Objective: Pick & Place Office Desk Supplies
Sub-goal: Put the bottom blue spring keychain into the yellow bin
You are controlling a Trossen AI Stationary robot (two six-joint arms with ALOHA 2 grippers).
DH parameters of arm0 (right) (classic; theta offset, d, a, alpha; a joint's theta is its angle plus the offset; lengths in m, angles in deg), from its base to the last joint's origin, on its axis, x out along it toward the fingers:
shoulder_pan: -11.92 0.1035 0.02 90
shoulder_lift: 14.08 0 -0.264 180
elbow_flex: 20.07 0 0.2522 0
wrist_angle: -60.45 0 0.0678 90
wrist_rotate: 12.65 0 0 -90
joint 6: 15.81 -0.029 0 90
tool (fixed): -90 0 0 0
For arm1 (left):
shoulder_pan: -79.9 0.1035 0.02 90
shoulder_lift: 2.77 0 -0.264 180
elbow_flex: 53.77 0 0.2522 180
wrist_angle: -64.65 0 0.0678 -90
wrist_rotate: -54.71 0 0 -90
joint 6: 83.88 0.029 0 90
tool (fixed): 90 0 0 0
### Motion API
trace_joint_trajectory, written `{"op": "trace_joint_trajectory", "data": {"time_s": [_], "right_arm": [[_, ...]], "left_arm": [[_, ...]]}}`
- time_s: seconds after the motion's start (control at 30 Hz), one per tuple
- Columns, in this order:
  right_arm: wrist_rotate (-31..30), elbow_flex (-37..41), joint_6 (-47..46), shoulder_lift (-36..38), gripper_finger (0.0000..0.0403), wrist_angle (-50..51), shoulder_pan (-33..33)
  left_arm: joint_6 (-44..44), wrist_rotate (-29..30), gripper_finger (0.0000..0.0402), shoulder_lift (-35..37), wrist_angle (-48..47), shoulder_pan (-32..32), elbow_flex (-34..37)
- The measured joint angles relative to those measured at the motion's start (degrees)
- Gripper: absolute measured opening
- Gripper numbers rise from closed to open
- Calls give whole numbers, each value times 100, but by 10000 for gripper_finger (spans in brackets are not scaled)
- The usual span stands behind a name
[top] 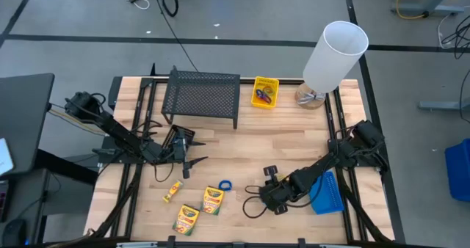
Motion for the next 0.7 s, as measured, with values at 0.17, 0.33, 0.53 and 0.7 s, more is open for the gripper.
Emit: {"op": "trace_joint_trajectory", "data": {"time_s": [0.17,0.33,0.53,0.7], "right_arm": [[-44,7,123,0,13,-5,-213],[33,29,415,33,9,-352,-389],[22,28,878,222,7,-1078,-620],[209,28,1422,359,6,-1989,-831]], "left_arm": [[0,0,234,-2,1,0,0],[0,-1,234,-2,0,0,0],[0,0,234,-2,-15,0,2],[-50,-6,234,-4,-124,0,2]]}}
